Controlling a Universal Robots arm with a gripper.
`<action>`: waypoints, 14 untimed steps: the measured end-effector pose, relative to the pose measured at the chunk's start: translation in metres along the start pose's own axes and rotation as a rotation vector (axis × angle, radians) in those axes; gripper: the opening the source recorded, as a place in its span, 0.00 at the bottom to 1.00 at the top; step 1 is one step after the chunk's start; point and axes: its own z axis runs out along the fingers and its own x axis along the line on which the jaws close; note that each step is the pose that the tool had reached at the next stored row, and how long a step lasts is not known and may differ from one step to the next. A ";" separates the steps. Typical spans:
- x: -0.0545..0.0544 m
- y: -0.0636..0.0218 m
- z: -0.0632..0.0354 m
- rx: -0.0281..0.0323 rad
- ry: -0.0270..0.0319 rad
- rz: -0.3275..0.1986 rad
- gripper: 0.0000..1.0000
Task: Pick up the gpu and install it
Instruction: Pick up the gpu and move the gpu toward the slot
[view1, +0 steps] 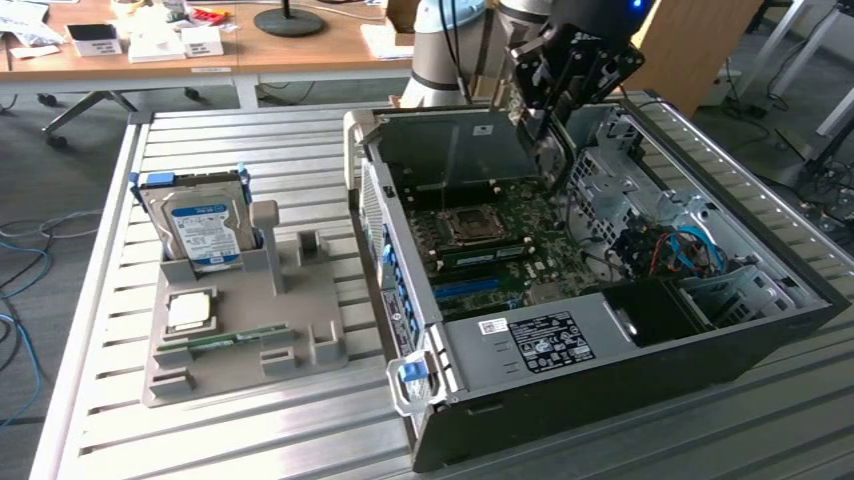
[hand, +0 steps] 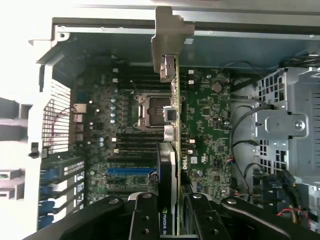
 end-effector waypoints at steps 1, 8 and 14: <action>-0.004 0.0000 0.0001 0.0001 0.0000 0.000 0.27; -0.027 0.0002 0.0006 0.0000 0.0000 0.000 0.27; -0.043 0.0003 0.0009 0.0000 0.0000 0.000 0.27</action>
